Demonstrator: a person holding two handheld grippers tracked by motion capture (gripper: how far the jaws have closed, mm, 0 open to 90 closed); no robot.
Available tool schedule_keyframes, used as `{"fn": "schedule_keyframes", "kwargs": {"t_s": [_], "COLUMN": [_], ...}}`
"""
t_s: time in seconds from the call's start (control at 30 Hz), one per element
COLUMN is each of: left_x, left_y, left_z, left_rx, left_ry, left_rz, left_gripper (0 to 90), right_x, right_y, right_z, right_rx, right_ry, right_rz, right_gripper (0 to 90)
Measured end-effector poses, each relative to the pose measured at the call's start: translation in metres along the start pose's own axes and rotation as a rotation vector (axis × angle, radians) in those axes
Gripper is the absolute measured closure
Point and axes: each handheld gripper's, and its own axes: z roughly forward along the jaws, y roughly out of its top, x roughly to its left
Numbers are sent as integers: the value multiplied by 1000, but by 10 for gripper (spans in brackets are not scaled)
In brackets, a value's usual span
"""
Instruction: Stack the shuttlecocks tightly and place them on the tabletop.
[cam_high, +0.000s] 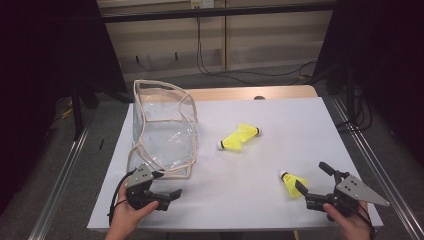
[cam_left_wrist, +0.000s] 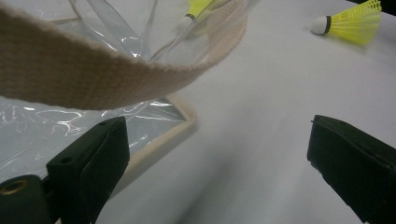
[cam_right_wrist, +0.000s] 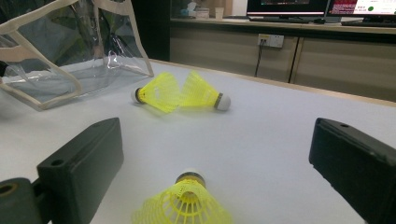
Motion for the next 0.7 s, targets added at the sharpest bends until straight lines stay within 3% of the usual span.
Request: {"fn": "schedule_keyframes", "kwargs": {"t_s": [0.1,0.13,0.27,0.7], "left_x": [0,2,6,13], "left_y": [-2,-2,-4,-9], "left_z": [0,0,-1,-3], "left_rx": [-20,-8,5,16], "left_ry": [-5,-2,9,22], "left_rz": [-26,-8,-2,-26], "left_gripper": [57,57,57,55], "right_x": [0,0,0,1], "right_y": [0,0,0,0], "right_z": [0,0,0,1], "right_rx": [1,0,-2,4], "right_ry": [1,3,3,9], "right_rz": [-2,-1,0,-5], "right_gripper": [29,29,29,29]}}
